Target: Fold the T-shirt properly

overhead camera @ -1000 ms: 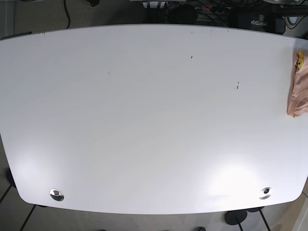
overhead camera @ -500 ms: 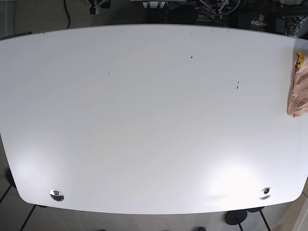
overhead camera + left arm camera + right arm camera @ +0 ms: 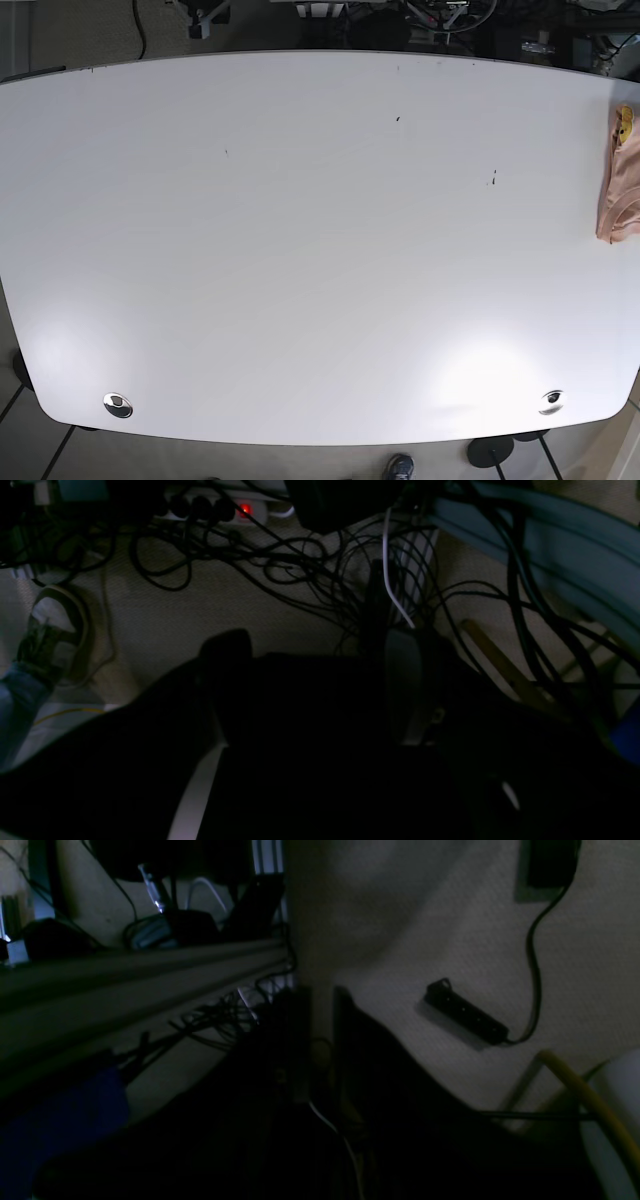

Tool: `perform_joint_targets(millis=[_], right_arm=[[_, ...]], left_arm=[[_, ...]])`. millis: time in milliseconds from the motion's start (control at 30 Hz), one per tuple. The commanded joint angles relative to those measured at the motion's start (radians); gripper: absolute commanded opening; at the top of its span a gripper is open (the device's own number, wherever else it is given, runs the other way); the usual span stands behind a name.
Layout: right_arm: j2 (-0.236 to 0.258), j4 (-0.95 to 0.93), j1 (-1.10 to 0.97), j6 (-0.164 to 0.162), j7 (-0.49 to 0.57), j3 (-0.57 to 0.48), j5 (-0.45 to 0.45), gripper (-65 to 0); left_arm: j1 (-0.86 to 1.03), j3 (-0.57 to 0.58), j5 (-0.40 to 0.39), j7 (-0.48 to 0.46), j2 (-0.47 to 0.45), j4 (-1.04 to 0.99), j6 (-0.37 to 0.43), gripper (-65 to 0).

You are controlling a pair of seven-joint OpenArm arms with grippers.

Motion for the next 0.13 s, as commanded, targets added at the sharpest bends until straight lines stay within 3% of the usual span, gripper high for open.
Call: perform_joint_targets(millis=[33, 133], right_arm=[[0.006, -0.004, -0.006, 0.001, 0.003, 0.001, 0.003, -58.2], [0.008, -0.004, -0.002, -0.008, 0.005, 0.001, -0.003, -58.0]], left_arm=[[0.001, 0.000, 0.002, -0.004, -0.001, -0.002, 0.001, -26.6], [0.002, -0.001, 0.004, -0.006, -0.001, 0.000, 0.002, -26.6]])
